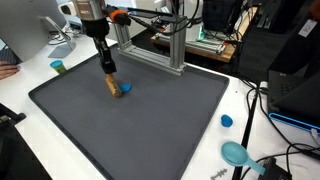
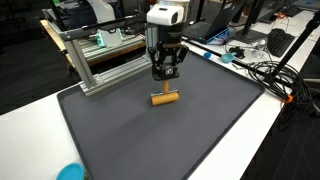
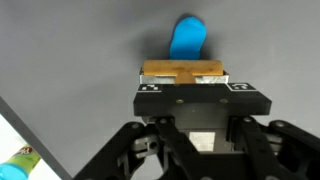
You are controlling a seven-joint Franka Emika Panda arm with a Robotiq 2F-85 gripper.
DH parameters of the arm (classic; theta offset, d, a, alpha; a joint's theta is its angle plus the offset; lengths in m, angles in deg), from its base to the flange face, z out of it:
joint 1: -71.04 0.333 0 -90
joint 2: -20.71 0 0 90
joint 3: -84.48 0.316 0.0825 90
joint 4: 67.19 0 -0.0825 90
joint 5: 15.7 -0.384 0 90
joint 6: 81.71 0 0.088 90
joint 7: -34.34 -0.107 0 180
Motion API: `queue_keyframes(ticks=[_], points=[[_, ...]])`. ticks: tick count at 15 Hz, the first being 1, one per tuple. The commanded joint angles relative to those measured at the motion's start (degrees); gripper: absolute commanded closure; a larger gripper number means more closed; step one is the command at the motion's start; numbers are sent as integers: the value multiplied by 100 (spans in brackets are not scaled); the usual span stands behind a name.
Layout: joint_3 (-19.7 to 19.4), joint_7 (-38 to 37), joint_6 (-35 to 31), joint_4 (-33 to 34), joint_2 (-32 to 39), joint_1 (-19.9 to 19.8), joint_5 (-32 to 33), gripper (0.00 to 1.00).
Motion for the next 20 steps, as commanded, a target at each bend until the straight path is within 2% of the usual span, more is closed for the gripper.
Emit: queue_keyframes(ticks=[1, 3, 4, 6, 12, 15, 20], points=[[-111, 155, -498, -386, -332, -61, 56, 78], [-130, 220, -511, -445, -377, -81, 28, 78], [-78, 404, -320, -464, -416, -120, -49, 78], [45, 871, -421, -694, -613, -201, -193, 78], [224, 1606, -177, -1073, -917, -182, -278, 78], [336, 1865, -412, -1153, -817, -190, -412, 78], [339, 1766, -881, -1048, -474, -199, -500, 78]])
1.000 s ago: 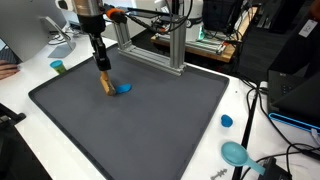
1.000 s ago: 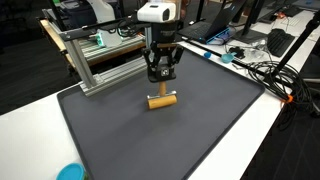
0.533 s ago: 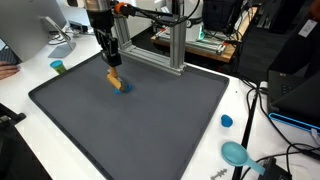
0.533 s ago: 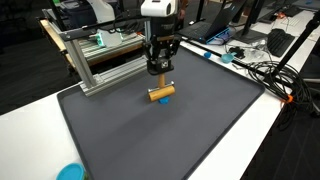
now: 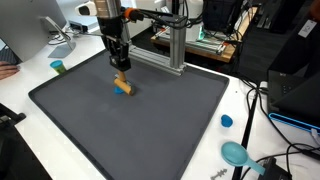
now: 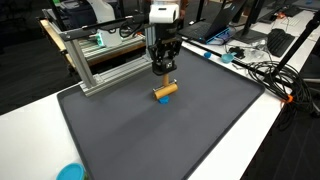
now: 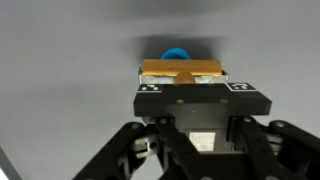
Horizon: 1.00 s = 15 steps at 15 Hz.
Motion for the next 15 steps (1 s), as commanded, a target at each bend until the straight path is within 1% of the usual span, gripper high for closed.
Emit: queue_keyframes(ticks=[1, 3, 7, 8, 11, 15], points=[[33, 52, -392, 49, 160, -105, -188, 78], [77, 152, -528, 112, 266, -169, -356, 78], [168, 396, -238, 317, 457, -285, -739, 78], [190, 453, -250, 349, 491, -313, -818, 78], [276, 684, -537, 414, 575, -397, -1079, 78], [321, 818, -904, 423, 587, -437, -1144, 78]])
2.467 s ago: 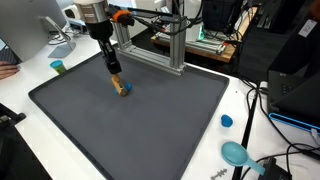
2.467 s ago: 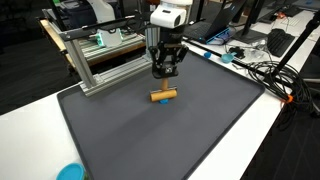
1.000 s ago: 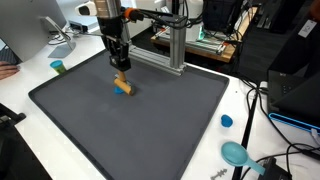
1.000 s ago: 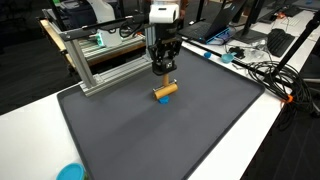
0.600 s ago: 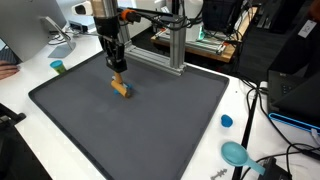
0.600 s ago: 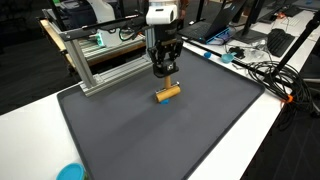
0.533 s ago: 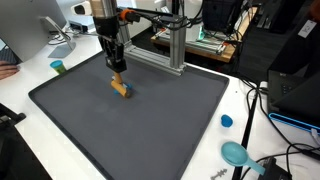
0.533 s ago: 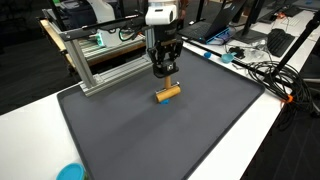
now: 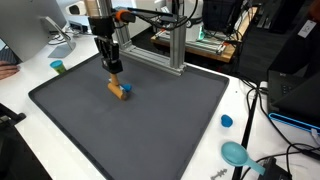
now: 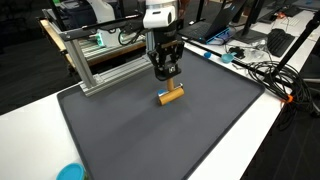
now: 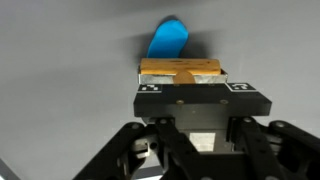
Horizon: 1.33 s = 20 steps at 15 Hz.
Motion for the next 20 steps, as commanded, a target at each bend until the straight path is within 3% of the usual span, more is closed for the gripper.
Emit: queue_keyframes(ticks=[1, 4, 7, 9, 14, 17, 18, 19, 20], points=[[208, 325, -349, 185, 291, -111, -297, 78], [330, 965, -362, -307, -384, -216, -170, 78], [149, 1375, 349, -703, -1262, -57, 558, 78], [119, 1512, 1327, -503, -1616, 20, 964, 78], [290, 2087, 3245, 340, -1681, 310, 1417, 78], [370, 2255, 4030, 980, -1175, 479, 1809, 78], [372, 2219, 4231, 1170, -971, 507, 2033, 78], [365, 2116, 3799, 576, -1481, 491, 1672, 78], [375, 2105, 3846, 661, -1362, 506, 1710, 53]])
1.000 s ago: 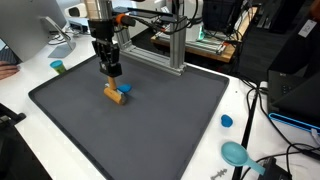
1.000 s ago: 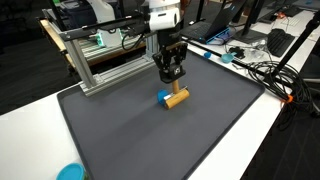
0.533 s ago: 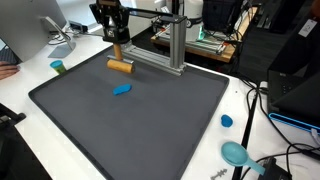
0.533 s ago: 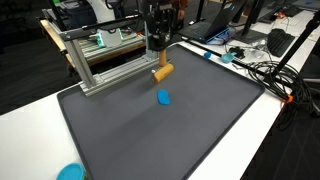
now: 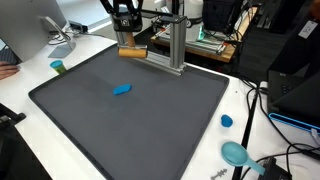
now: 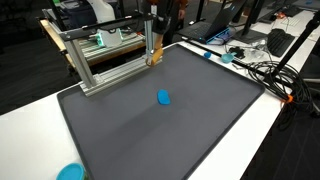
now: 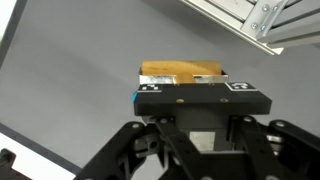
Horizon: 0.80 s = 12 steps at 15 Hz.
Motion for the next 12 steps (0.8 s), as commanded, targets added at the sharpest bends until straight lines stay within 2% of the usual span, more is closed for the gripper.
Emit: queue_keyframes(ticks=[1, 3, 4, 5, 7, 12], points=[[5, -2, -19, 10, 53, -2, -4, 53], [1, -2, -23, -2, 56, -9, -4, 53], [1, -2, -23, 1, 49, -9, -4, 78], [0, 730, -280, -88, -91, -97, -384, 78], [-55, 1517, -420, -49, -206, -196, -424, 78], [-208, 3624, -271, 477, 91, -439, -796, 78]])
